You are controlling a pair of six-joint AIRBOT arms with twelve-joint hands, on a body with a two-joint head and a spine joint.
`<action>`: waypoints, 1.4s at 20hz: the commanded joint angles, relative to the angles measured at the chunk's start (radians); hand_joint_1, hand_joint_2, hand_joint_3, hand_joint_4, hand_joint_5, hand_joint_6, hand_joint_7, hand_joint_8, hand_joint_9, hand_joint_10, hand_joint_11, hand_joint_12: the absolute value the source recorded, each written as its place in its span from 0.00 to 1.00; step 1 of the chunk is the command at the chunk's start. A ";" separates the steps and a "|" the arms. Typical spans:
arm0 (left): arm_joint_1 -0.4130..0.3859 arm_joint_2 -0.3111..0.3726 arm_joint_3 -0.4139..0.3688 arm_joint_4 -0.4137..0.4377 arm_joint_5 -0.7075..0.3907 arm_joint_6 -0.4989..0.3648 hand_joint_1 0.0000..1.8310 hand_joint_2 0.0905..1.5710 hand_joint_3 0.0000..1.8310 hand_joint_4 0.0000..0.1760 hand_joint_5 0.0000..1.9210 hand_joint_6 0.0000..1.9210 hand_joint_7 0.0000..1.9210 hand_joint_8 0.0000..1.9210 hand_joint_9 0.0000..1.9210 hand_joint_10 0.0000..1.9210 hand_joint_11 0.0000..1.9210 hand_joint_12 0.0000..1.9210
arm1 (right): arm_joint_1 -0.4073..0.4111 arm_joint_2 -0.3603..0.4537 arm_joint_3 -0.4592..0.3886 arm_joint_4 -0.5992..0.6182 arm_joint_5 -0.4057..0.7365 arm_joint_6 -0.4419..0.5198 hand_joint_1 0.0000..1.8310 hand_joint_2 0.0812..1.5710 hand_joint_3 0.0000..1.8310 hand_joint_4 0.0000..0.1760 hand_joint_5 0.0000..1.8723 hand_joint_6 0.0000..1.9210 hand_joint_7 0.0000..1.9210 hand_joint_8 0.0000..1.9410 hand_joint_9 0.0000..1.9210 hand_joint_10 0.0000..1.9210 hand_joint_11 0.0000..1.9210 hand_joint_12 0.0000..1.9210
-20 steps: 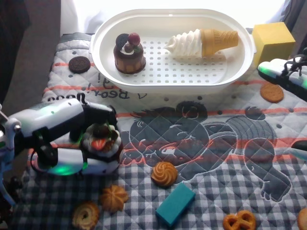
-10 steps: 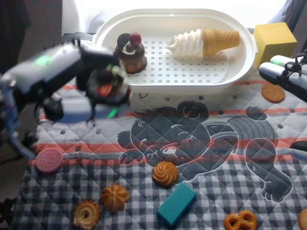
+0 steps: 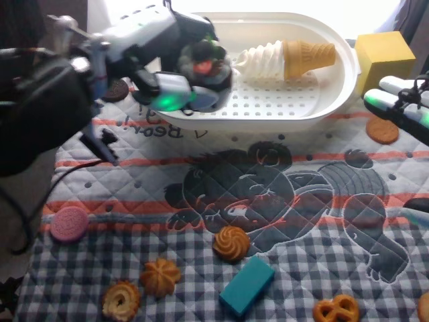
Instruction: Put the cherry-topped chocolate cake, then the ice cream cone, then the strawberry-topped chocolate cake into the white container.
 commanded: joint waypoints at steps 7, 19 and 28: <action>-0.055 -0.120 0.153 -0.089 0.022 -0.004 0.64 0.78 0.00 0.00 0.34 0.72 0.42 0.73 0.25 0.64 0.03 0.95 | 0.000 -0.004 0.004 0.007 0.124 0.002 0.43 0.78 0.00 0.00 0.00 0.00 0.04 0.02 0.00 0.29 0.00 0.76; -0.042 -0.093 0.102 -0.072 -0.015 -0.004 0.48 0.63 0.00 0.69 0.03 0.23 0.05 0.23 0.00 0.40 0.00 0.82 | -0.003 -0.004 0.003 0.013 0.124 0.002 0.42 0.77 0.00 0.00 0.00 0.00 0.00 0.01 0.00 0.24 0.00 0.77; 0.026 0.071 -0.078 0.108 -0.208 -0.181 0.50 0.63 0.00 0.75 0.02 0.19 0.00 0.06 0.00 0.29 0.00 0.84 | -0.003 -0.004 0.000 0.013 0.124 0.002 0.40 0.76 0.00 0.00 0.00 0.00 0.02 0.02 0.00 0.26 0.00 0.79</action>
